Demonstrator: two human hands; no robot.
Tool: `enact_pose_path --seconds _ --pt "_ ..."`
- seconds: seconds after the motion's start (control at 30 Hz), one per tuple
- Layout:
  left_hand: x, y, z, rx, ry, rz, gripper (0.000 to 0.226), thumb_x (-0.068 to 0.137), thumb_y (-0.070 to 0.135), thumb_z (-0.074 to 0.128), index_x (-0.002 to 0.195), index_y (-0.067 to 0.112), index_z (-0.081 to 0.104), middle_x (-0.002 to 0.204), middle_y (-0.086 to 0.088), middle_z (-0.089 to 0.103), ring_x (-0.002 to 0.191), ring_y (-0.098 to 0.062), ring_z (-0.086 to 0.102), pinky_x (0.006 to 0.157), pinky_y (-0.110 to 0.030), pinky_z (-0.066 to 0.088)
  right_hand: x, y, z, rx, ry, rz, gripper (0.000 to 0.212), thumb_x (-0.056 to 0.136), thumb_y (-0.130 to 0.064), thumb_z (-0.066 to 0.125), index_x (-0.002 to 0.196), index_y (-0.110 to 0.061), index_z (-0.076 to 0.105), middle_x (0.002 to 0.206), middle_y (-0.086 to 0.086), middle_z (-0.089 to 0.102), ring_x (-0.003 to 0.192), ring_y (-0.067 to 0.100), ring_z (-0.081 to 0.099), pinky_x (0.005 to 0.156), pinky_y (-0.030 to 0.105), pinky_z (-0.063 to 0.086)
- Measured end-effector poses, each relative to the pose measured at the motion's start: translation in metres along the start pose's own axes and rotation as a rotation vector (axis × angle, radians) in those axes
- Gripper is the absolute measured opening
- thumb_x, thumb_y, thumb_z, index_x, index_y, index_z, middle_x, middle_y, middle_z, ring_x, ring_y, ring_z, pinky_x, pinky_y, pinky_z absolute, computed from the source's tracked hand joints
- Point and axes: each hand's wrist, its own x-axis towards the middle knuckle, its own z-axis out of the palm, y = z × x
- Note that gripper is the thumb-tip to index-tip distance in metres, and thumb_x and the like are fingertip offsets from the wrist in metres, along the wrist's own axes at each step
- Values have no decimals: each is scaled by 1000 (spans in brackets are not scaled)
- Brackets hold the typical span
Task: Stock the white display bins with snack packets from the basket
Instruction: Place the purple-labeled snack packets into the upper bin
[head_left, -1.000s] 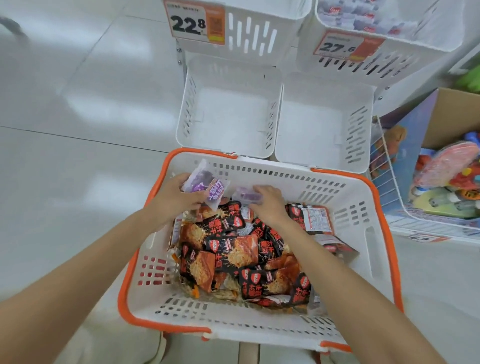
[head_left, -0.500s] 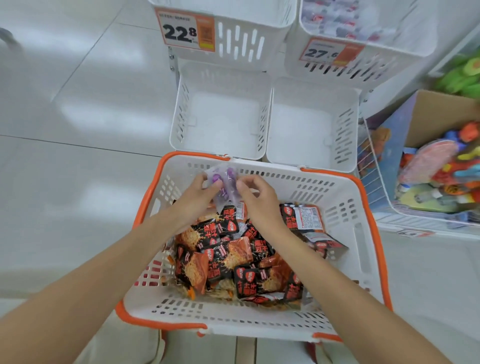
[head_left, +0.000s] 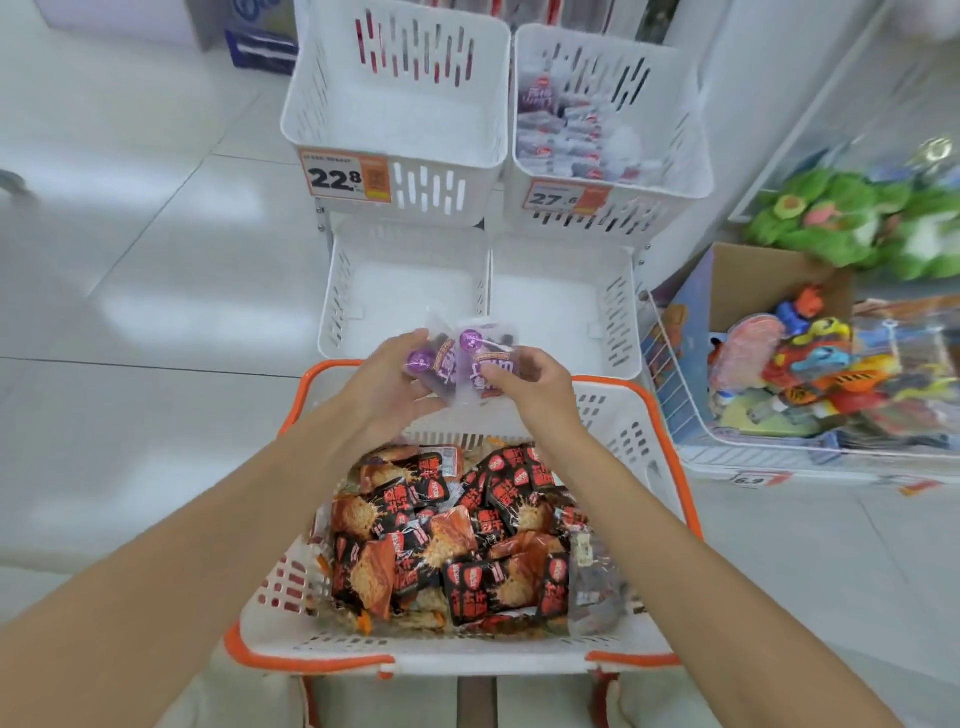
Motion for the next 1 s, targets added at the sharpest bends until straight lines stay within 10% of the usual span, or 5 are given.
enact_pose_path --seconds 0.2,0.4,0.5,0.67,1.0 --pt "-6 10 7 49 95 81 9 97 30 56 95 21 58 90 0 66 82 -16 62 92 -38 48 -3 -26 -21 134 -173 20 38 84 -11 74 120 -15 64 108 5 68 80 15 66 75 29 54" --pt "-13 15 20 170 2 78 61 79 43 71 127 9 54 113 -13 70 99 -29 70 86 -39 57 -7 -53 -21 -188 -208 -231 59 81 -13 78 135 -21 56 132 4 54 105 11 59 74 15 51" --pt "-10 13 28 17 30 148 52 89 21 67 132 0 48 113 -16 69 95 -29 71 79 -36 59 -6 -56 -13 -95 -108 -84 84 80 -31 79 148 -23 31 142 0 41 124 16 48 100 34 47" --pt "-2 32 32 363 -19 212 28 94 28 61 121 22 62 113 3 70 109 -16 63 108 -42 41 7 -73 -28 95 -223 -26 42 82 -13 77 118 -11 55 112 14 68 102 30 69 88 39 57" --pt "71 112 105 815 -90 456 48 80 21 78 123 27 57 107 -1 60 87 -10 65 80 -23 53 86 -149 -100 -238 -201 -232 38 79 -8 79 112 -14 62 104 3 72 90 14 70 78 30 59"
